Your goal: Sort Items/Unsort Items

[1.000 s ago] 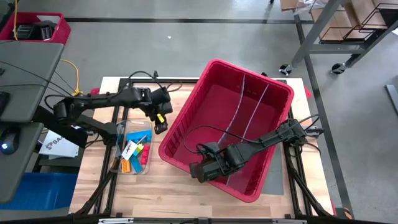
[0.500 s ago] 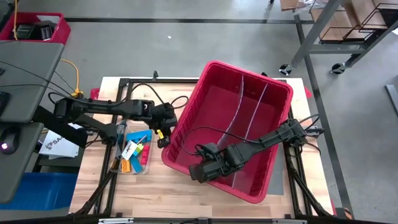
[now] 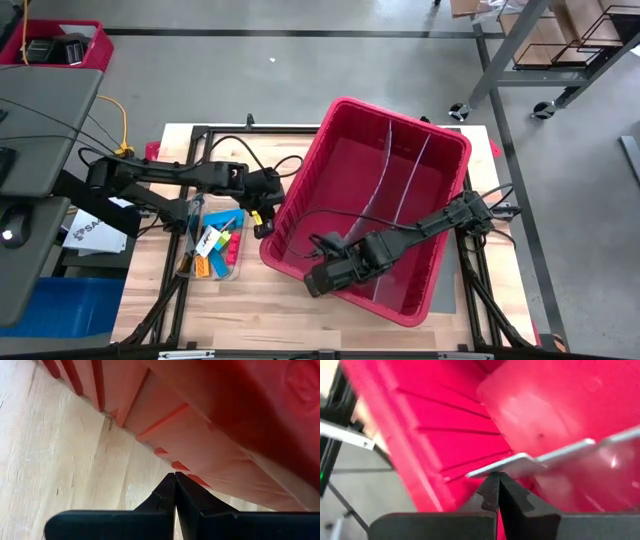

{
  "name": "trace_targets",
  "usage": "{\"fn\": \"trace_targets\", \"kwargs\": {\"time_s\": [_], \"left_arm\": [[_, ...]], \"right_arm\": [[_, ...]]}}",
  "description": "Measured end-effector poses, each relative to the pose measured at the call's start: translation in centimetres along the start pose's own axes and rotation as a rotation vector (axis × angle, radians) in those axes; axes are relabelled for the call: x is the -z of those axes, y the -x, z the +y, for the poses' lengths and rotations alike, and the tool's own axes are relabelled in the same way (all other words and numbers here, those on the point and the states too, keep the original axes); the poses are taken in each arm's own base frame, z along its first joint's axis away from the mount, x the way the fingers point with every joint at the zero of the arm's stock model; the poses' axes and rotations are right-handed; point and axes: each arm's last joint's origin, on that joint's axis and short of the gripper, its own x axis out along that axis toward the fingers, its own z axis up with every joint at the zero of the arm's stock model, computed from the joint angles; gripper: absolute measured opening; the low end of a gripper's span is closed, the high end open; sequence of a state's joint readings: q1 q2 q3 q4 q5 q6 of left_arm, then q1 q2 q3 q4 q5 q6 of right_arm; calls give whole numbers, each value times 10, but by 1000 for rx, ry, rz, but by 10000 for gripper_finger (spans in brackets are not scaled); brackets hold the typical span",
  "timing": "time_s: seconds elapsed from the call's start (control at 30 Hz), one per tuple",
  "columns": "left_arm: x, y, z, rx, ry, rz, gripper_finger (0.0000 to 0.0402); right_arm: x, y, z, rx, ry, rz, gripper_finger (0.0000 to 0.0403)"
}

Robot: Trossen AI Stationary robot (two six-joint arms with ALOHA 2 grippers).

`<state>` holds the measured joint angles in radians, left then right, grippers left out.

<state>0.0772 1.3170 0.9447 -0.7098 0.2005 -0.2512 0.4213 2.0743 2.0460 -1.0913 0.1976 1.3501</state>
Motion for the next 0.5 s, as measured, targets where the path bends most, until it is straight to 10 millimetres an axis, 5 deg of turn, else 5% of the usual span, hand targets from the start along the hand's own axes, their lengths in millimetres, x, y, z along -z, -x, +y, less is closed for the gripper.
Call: {"fn": "trace_targets", "kwargs": {"time_s": [0.5], "left_arm": [[0, 0, 0, -1, -18, -5, 0]], "right_arm": [[-13, -3, 1, -67, 161, 83, 0]]}}
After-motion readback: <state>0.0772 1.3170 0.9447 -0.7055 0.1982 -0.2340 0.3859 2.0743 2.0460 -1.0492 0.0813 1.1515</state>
